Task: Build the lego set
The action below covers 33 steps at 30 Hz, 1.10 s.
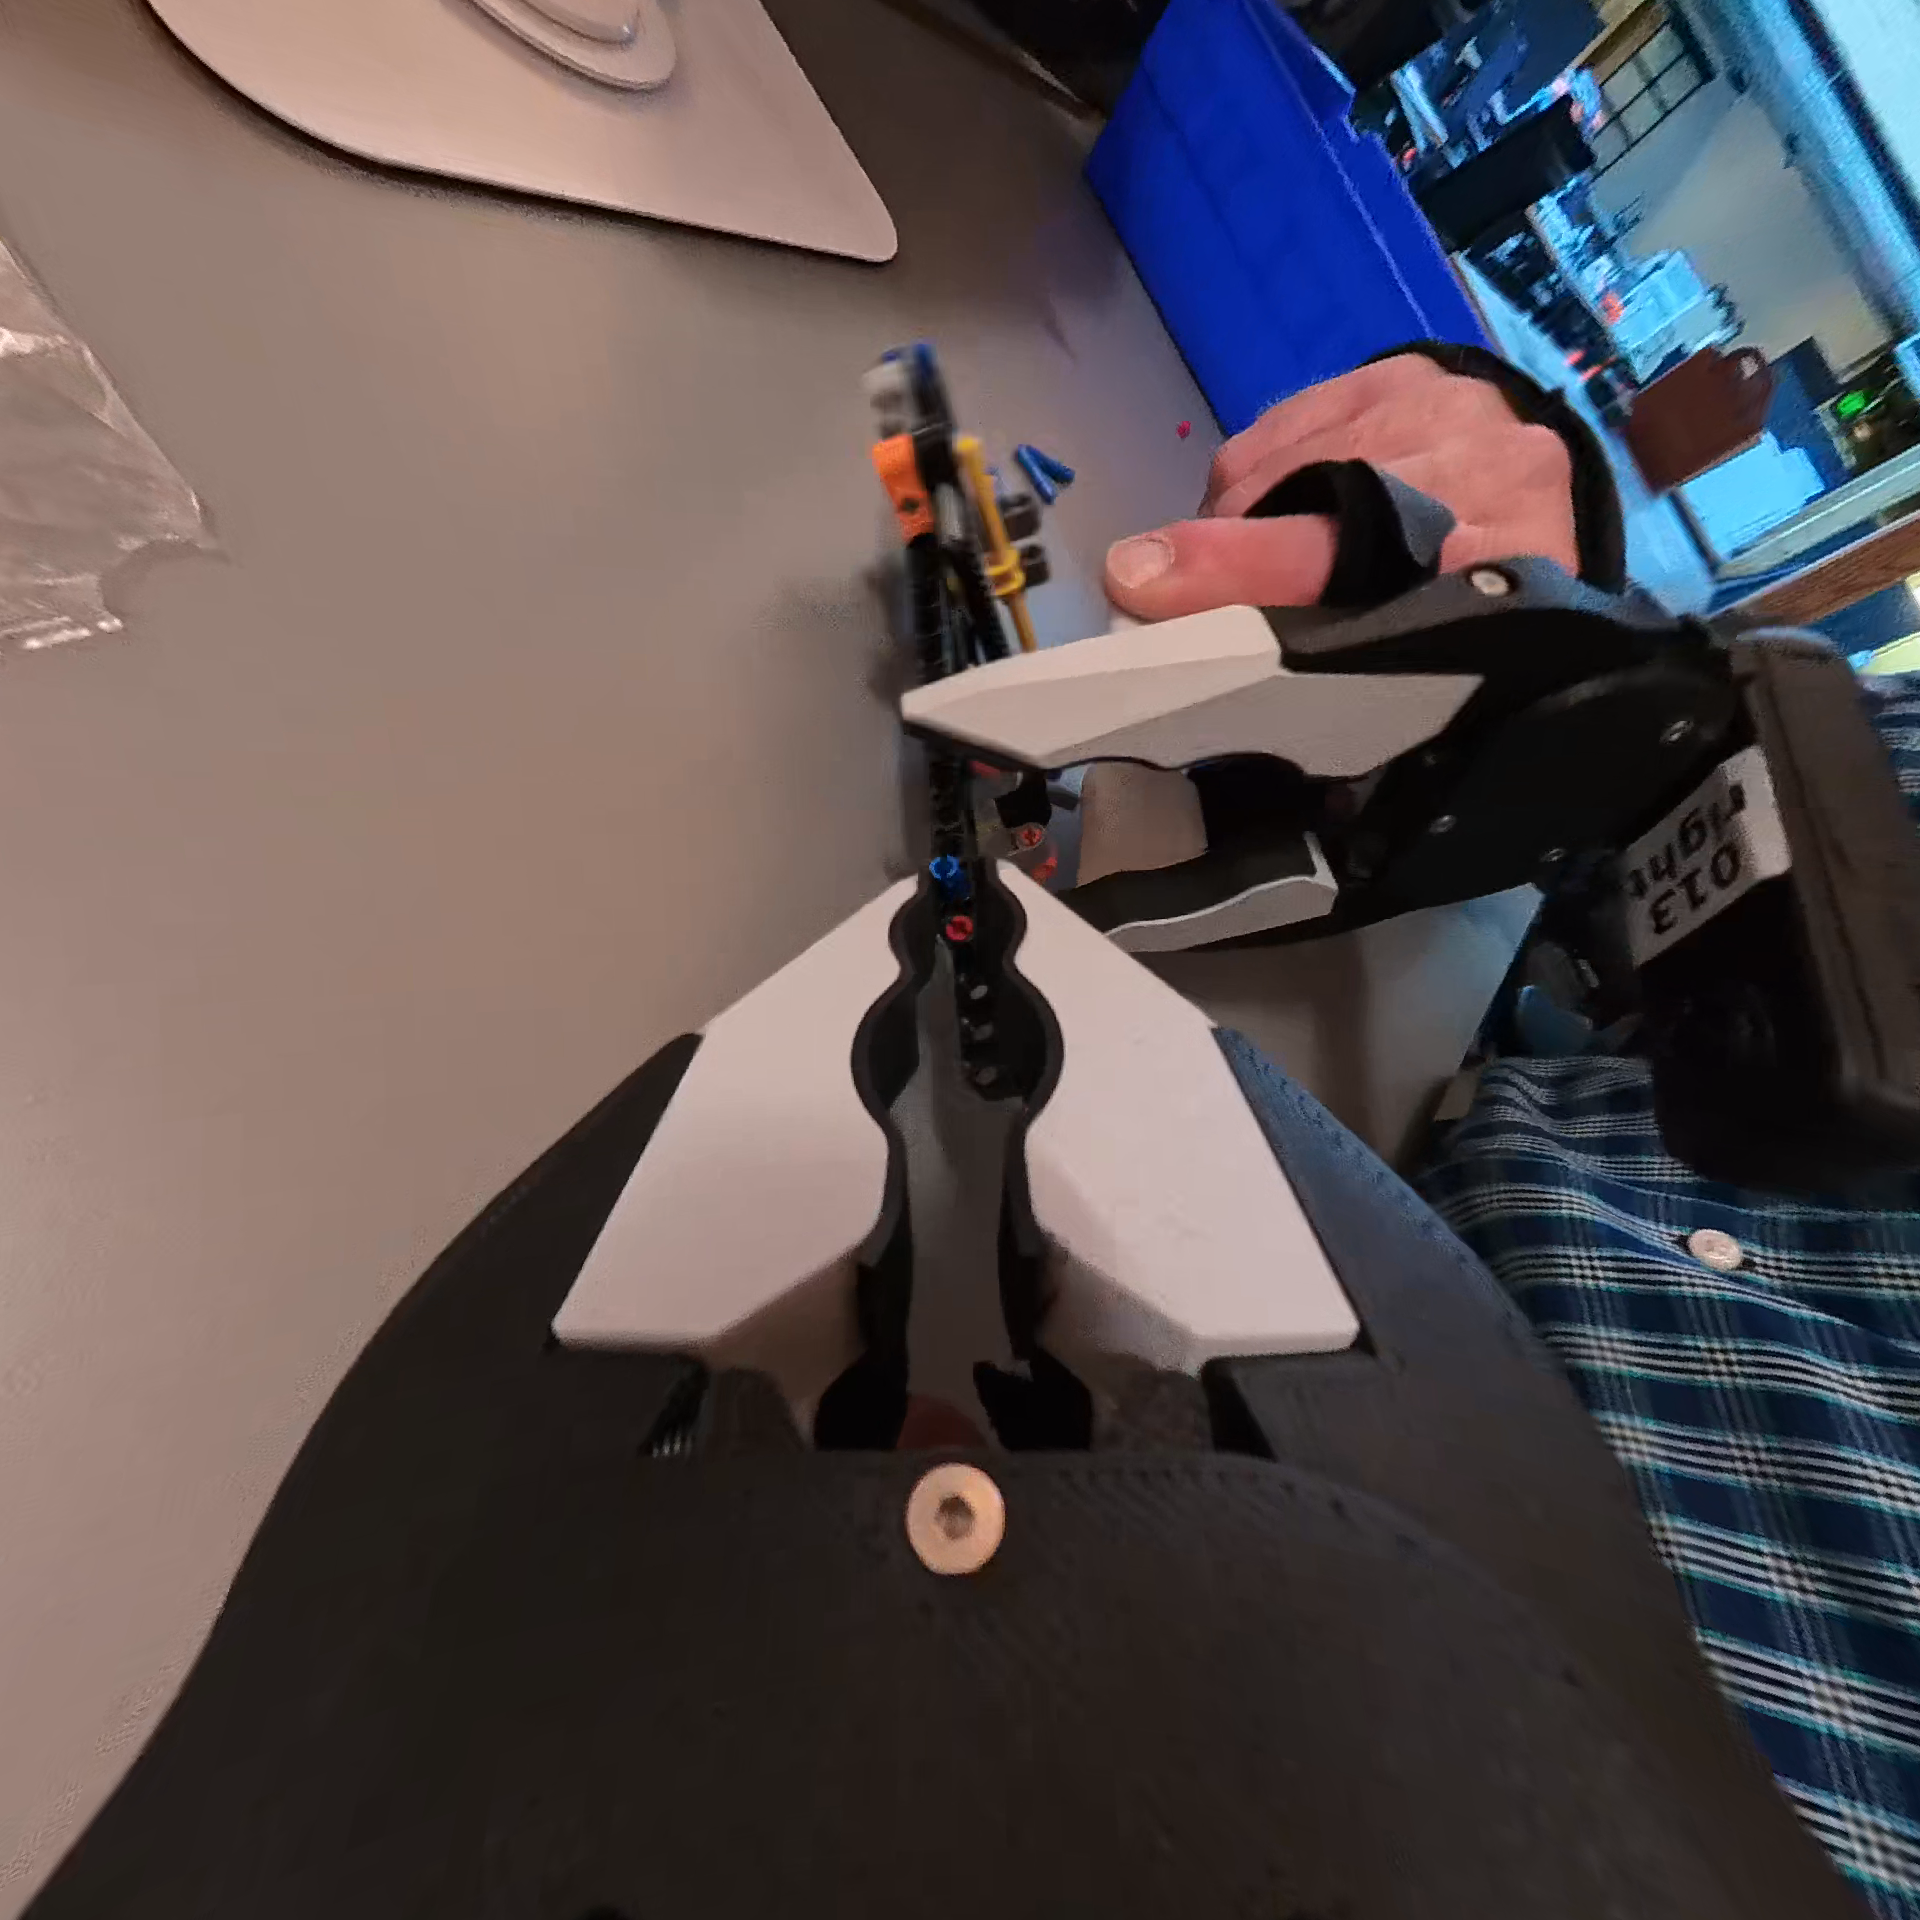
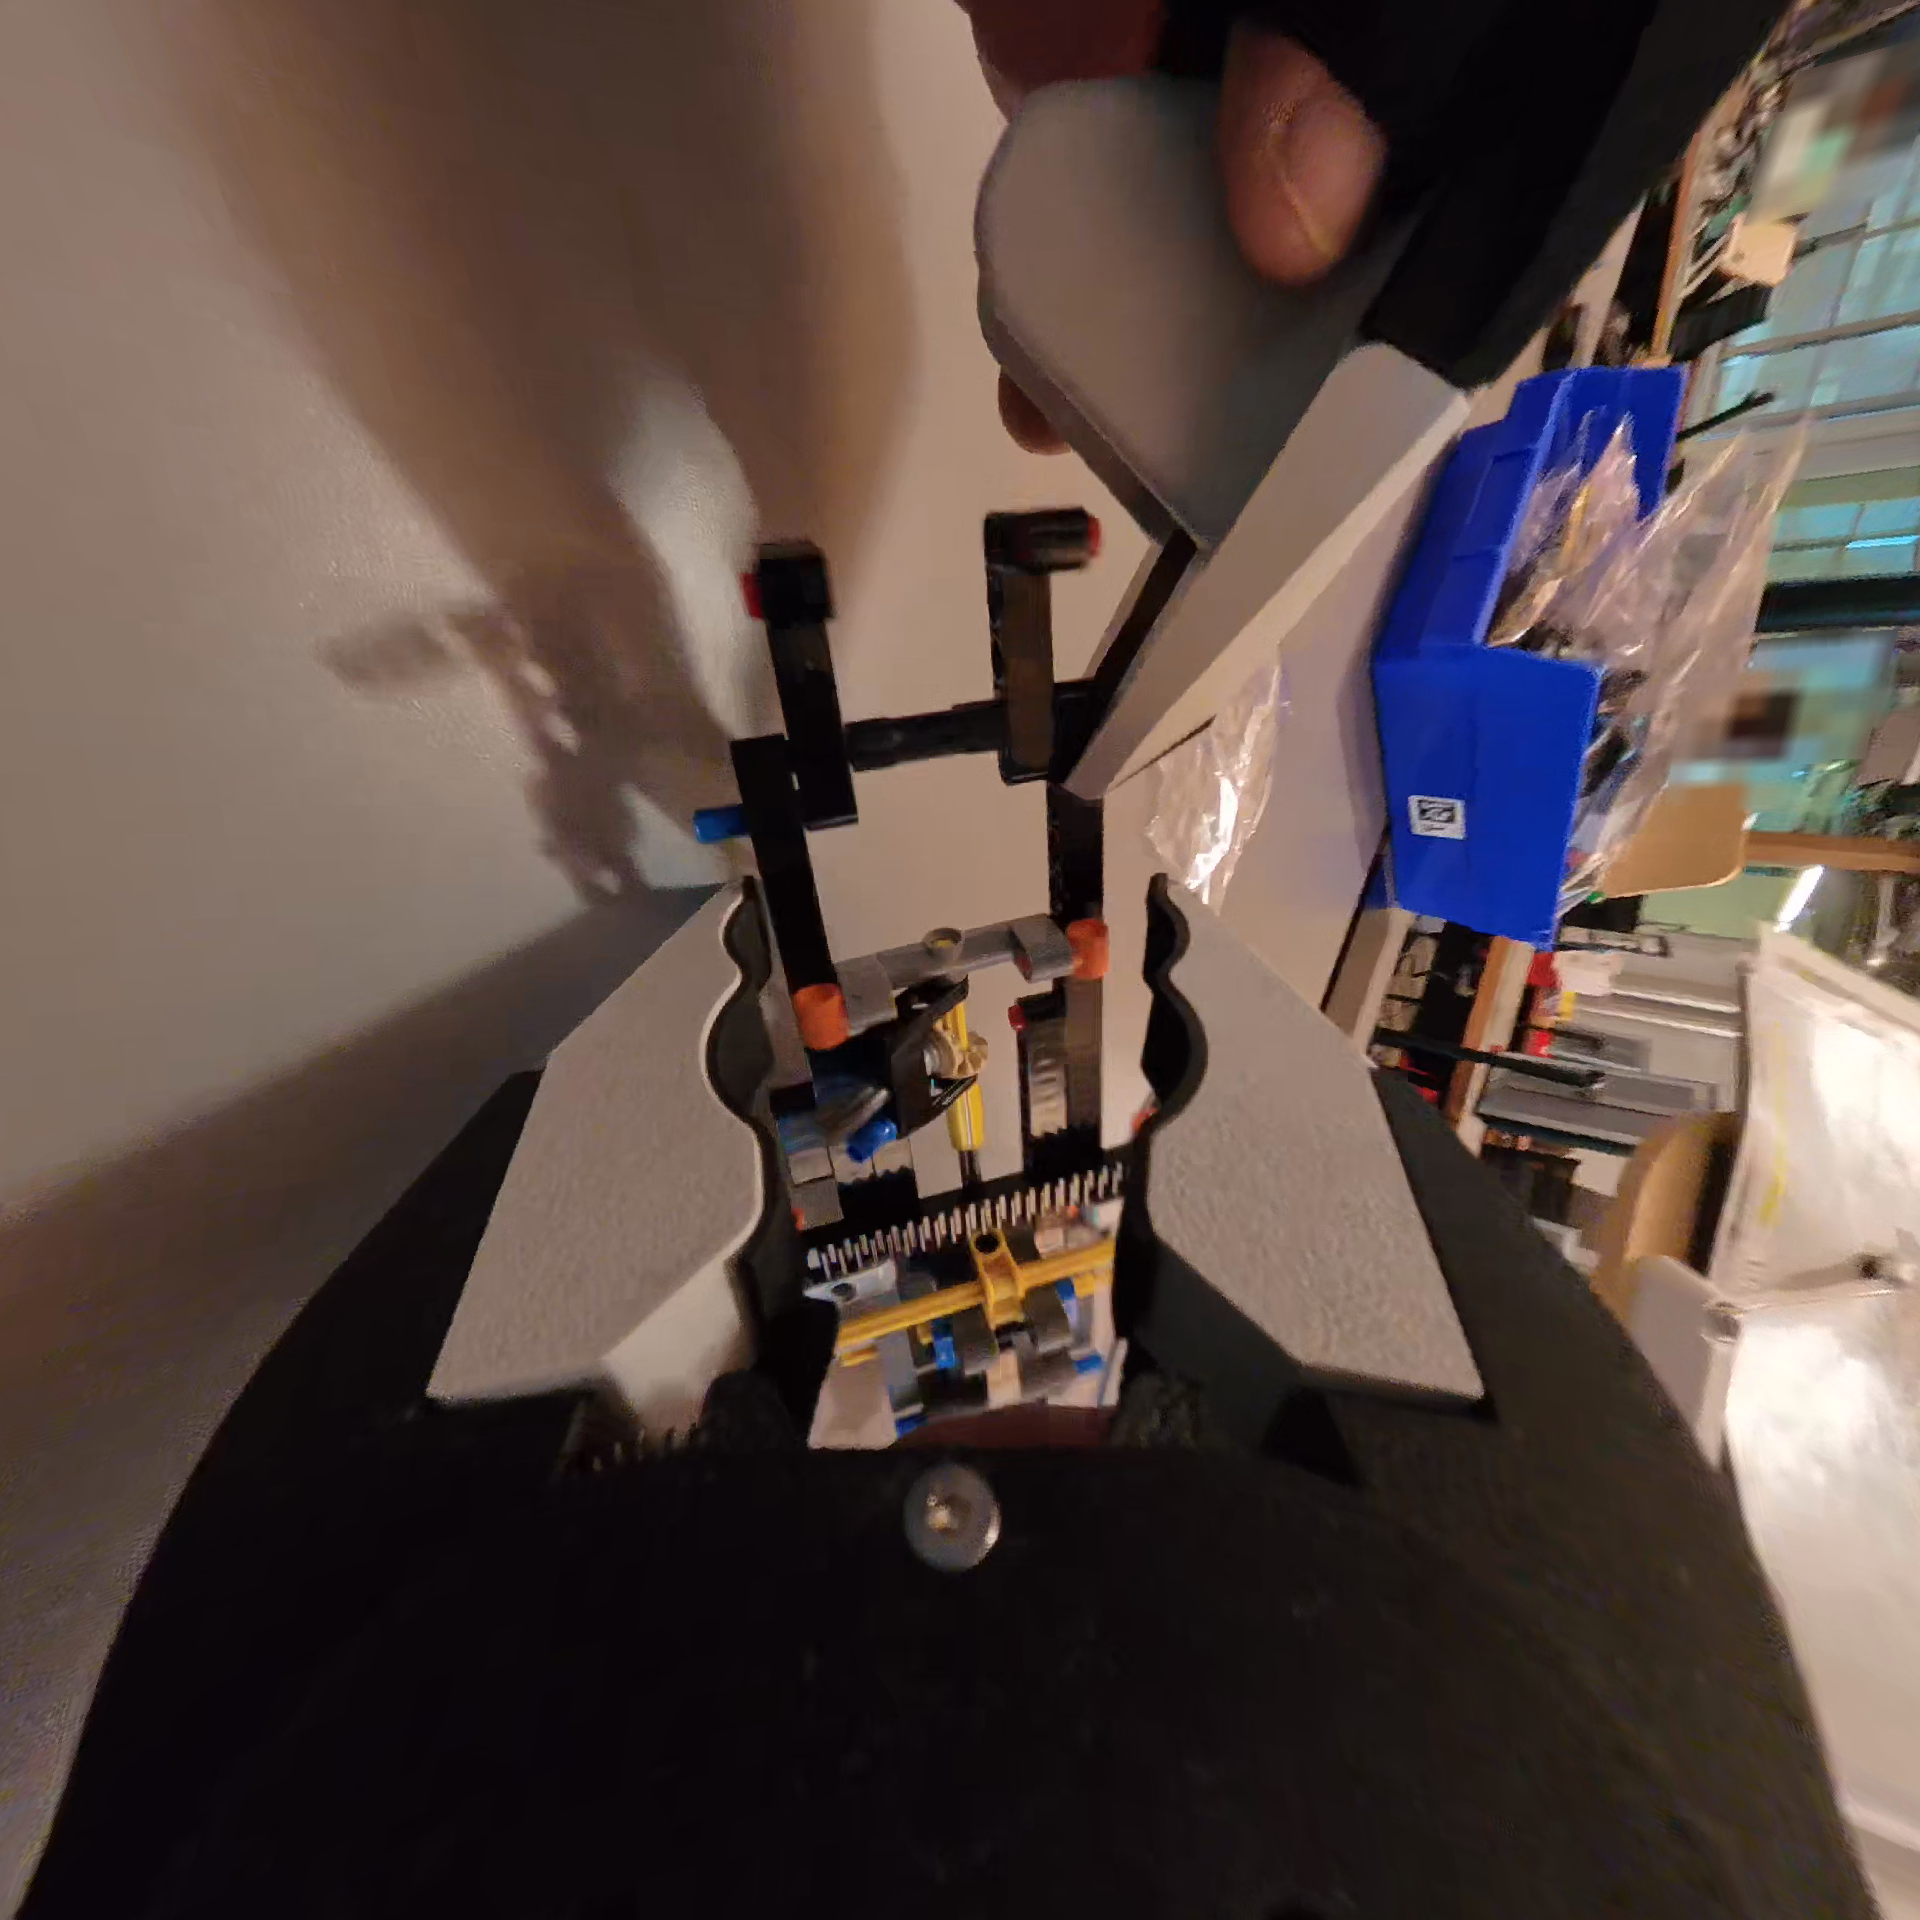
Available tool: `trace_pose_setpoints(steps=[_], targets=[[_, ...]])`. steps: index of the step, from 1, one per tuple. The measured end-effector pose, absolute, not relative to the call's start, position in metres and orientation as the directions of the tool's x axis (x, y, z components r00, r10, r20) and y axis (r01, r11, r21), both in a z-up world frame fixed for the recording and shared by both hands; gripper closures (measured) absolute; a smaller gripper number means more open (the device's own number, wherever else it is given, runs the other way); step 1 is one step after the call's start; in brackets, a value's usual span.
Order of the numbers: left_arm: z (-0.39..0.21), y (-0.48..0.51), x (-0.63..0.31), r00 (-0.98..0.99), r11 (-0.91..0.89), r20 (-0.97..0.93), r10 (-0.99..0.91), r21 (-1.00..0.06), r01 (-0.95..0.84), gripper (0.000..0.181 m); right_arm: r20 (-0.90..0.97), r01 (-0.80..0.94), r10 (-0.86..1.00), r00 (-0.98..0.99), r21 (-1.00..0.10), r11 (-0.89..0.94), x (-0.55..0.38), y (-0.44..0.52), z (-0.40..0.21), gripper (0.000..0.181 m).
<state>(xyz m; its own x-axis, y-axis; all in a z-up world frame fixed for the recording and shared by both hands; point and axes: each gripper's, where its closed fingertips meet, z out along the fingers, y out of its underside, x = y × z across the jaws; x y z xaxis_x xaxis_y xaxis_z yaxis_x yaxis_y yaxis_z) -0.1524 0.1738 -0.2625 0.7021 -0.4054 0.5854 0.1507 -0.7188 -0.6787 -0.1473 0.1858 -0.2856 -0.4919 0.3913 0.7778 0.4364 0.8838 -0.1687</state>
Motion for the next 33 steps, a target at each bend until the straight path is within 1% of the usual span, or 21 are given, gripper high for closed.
trace_pose_setpoints(steps=[2,5,6,7,8,11,13,16,18,20,22,25,28,30,33], targets=[[-0.264,0.175,-0.154,0.694,-0.728,0.601,-0.396,-0.666,0.162,0.177,0.780,0.417,0.369,-0.506,-0.153,0.896,-0.148,0.182,-0.284,0.106],[-0.263,0.174,-0.150,0.661,-0.743,0.634,-0.401,-0.647,0.171,0.177,0.776,0.402,0.352,-0.524,-0.140,0.905,-0.150,0.180,-0.285,0.108],[-0.264,0.175,-0.149,0.656,-0.744,0.640,-0.400,-0.645,0.175,0.177,0.762,0.401,0.361,-0.537,-0.146,0.904,-0.149,0.179,-0.287,0.111],[-0.262,0.176,-0.149,0.643,-0.745,0.655,-0.397,-0.639,0.191,0.177,0.744,0.399,0.366,-0.559,-0.146,0.905,-0.148,0.178,-0.290,0.119],[-0.262,0.177,-0.149,0.641,-0.745,0.656,-0.399,-0.639,0.190,0.177,0.741,0.397,0.367,-0.562,-0.148,0.906,-0.148,0.178,-0.290,0.120],[-0.262,0.179,-0.152,0.653,-0.726,0.642,-0.402,-0.658,0.200,0.175,0.701,0.418,0.436,-0.565,-0.212,0.883,-0.148,0.178,-0.291,0.121],[-0.250,0.181,-0.160,0.648,-0.678,0.644,-0.407,-0.688,0.259,0.161,0.675,0.440,0.481,-0.560,-0.249,0.863,-0.147,0.183,-0.292,0.121],[-0.221,0.179,-0.177,0.647,-0.552,0.618,-0.446,-0.759,0.345,0.147,0.622,0.455,0.572,-0.535,-0.359,0.815,-0.145,0.185,-0.287,0.121],[-0.214,0.171,-0.182,0.690,-0.490,0.544,-0.478,-0.817,0.305,0.139,0.576,0.461,0.632,-0.518,-0.434,0.774,-0.145,0.187,-0.280,0.121],[-0.217,0.165,-0.180,0.753,-0.448,0.440,-0.489,-0.867,0.216,0.133,0.559,0.463,0.656,-0.507,-0.465,0.754,-0.145,0.192,-0.275,0.121],[-0.225,0.161,-0.174,0.784,-0.436,0.373,-0.497,-0.888,0.145,0.136,0.534,0.457,0.677,-0.507,-0.499,0.736,-0.145,0.193,-0.271,0.120],[-0.233,0.163,-0.169,0.839,-0.362,0.186,-0.511,-0.932,-0.014,0.142,0.467,0.447,0.704,-0.535,-0.551,0.705,-0.142,0.189,-0.268,0.121],[-0.230,0.168,-0.164,0.850,-0.294,0.066,-0.523,-0.950,-0.108,0.162,0.425,0.432,0.709,-0.563,-0.580,0.691,-0.140,0.185,-0.266,0.121],[-0.228,0.170,-0.159,0.843,-0.259,0.030,-0.537,-0.957,-0.131,0.172,0.406,0.422,0.707,-0.579,-0.593,0.686,-0.139,0.184,-0.265,0.121],[-0.230,0.173,-0.156,0.838,-0.245,0.013,-0.545,-0.959,-0.144,0.173,0.390,0.418,0.703,-0.595,-0.596,0.685,-0.138,0.184,-0.266,0.121]])
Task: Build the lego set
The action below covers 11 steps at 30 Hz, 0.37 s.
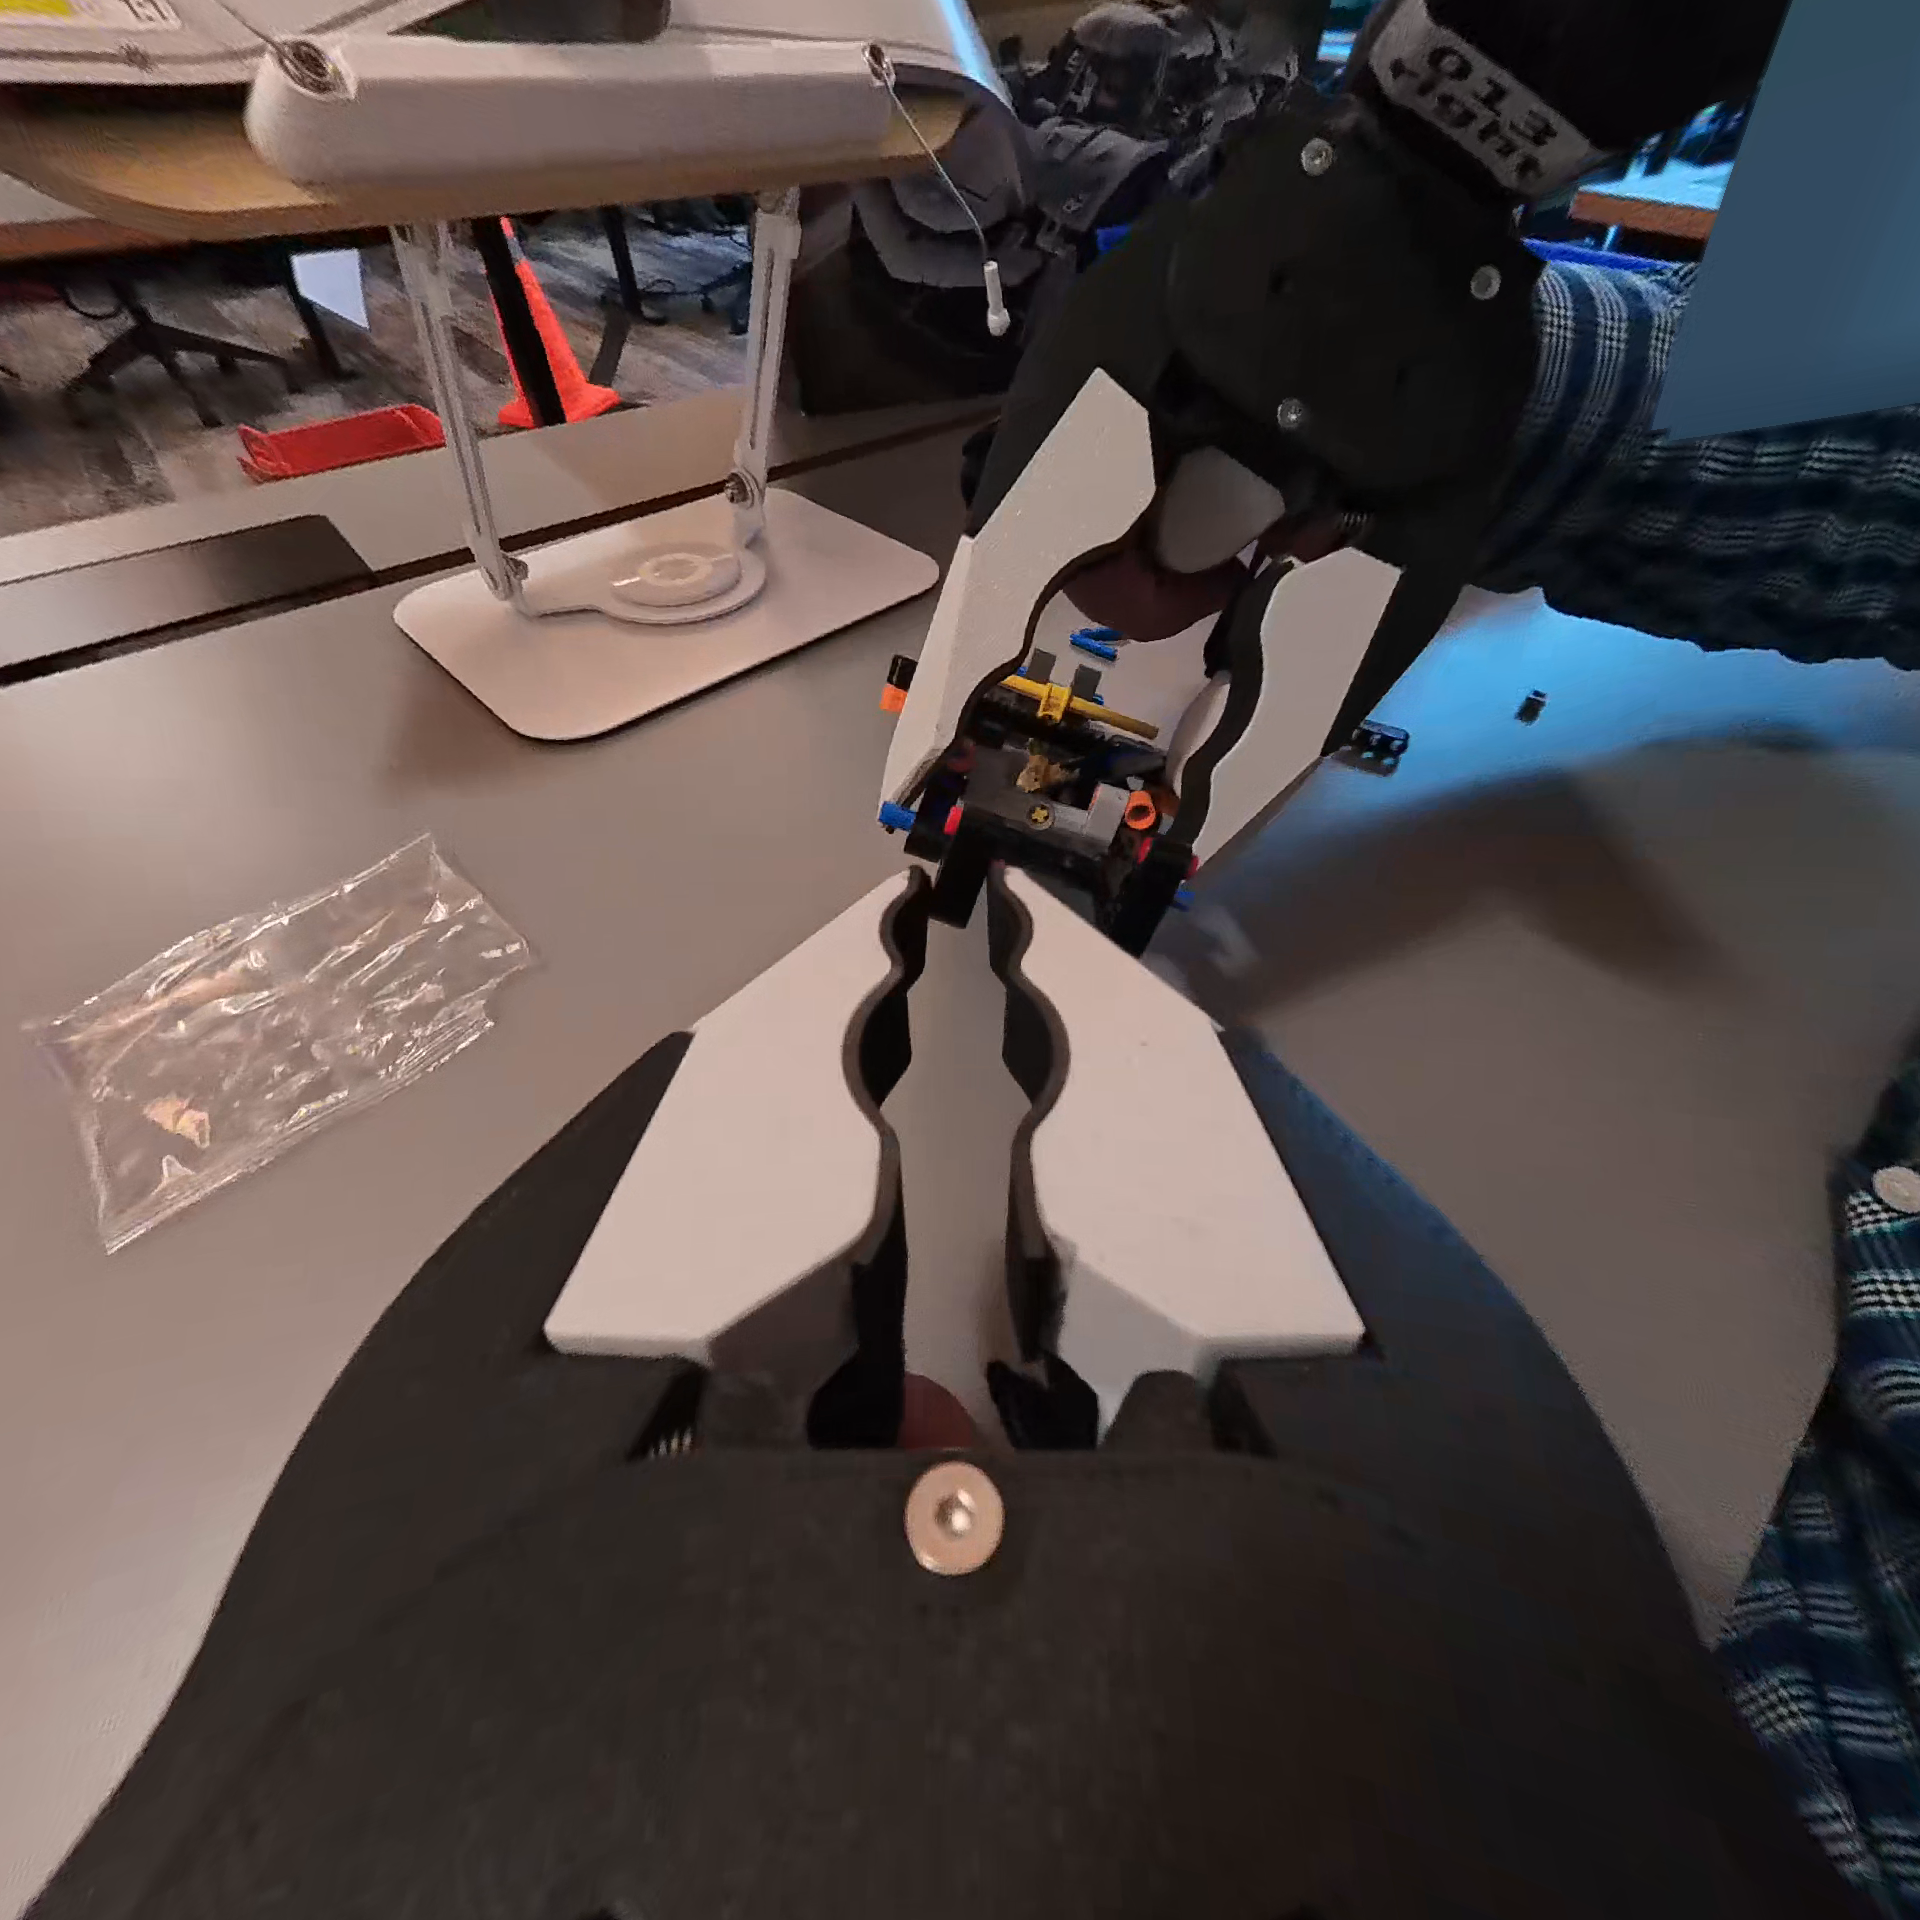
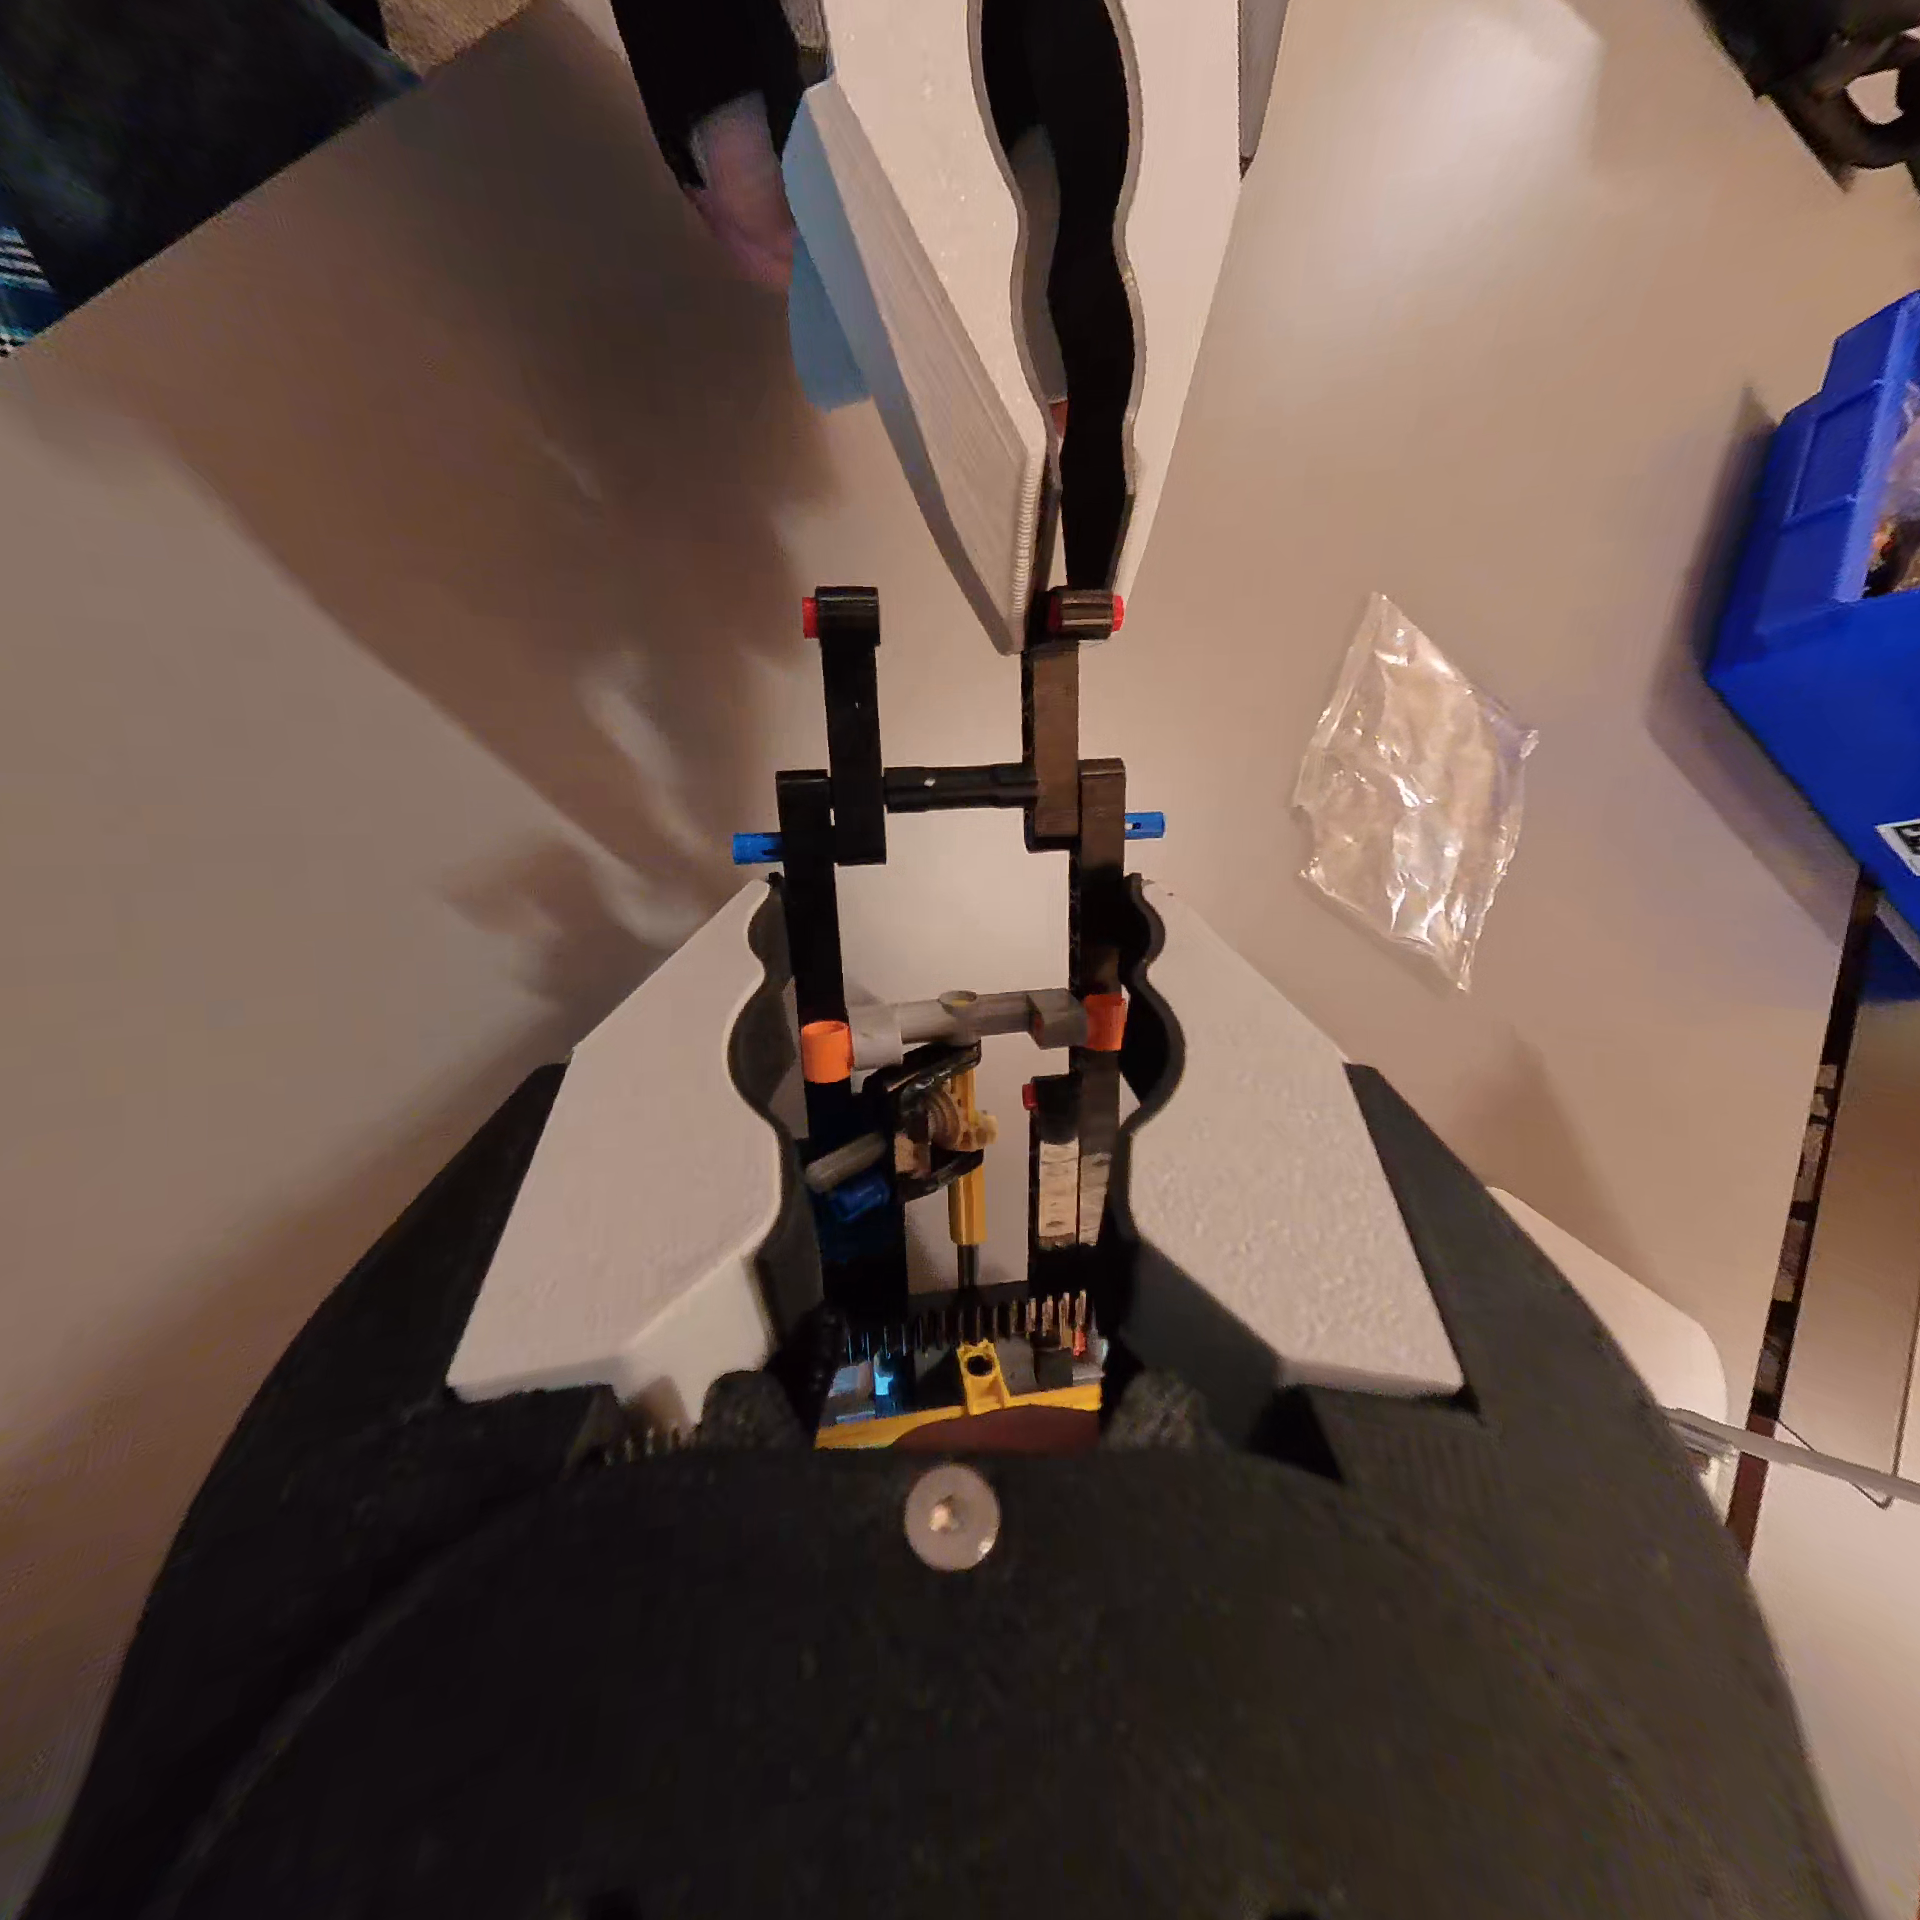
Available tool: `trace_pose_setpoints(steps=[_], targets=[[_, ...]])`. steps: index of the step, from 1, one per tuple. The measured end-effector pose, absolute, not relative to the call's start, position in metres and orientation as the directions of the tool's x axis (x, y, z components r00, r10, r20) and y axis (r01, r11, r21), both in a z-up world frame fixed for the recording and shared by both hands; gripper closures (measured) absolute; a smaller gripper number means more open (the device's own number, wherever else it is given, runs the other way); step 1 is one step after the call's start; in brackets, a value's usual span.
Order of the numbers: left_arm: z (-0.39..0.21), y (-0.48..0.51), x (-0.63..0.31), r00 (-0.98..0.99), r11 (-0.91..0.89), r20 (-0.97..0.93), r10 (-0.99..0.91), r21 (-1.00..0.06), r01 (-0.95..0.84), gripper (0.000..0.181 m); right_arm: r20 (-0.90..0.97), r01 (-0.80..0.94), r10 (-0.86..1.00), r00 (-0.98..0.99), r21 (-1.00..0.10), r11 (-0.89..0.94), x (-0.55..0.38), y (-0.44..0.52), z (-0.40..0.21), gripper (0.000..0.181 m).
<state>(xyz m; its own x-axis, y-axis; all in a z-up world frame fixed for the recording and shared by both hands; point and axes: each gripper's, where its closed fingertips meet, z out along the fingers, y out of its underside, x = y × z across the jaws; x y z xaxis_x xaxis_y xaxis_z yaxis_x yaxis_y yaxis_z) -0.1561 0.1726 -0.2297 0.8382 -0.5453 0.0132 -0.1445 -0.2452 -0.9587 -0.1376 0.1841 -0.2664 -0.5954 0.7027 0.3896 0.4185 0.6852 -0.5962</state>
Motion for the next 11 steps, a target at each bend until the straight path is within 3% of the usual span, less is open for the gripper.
trace_pose_setpoints(steps=[4,6,8,11], targets=[[-0.230,0.175,-0.156,0.850,-0.231,-0.017,-0.527,-0.959,-0.163,0.176,0.423,0.409,0.707,-0.567,-0.600,0.687,-0.138,0.188,-0.260,0.109],[-0.229,0.176,-0.155,0.856,-0.229,-0.008,-0.516,-0.962,-0.148,0.176,0.503,0.422,0.691,-0.518,-0.553,0.719,-0.136,0.197,-0.251,0.105],[-0.226,0.177,-0.156,0.865,-0.220,-0.001,-0.501,-0.967,-0.129,0.176,0.555,0.379,0.660,-0.506,-0.544,0.748,-0.129,0.189,-0.240,0.125],[-0.227,0.175,-0.154,0.862,-0.222,-0.016,-0.506,-0.964,-0.148,0.176,0.535,0.388,0.660,-0.528,-0.540,0.747,-0.117,0.179,-0.242,0.126]])
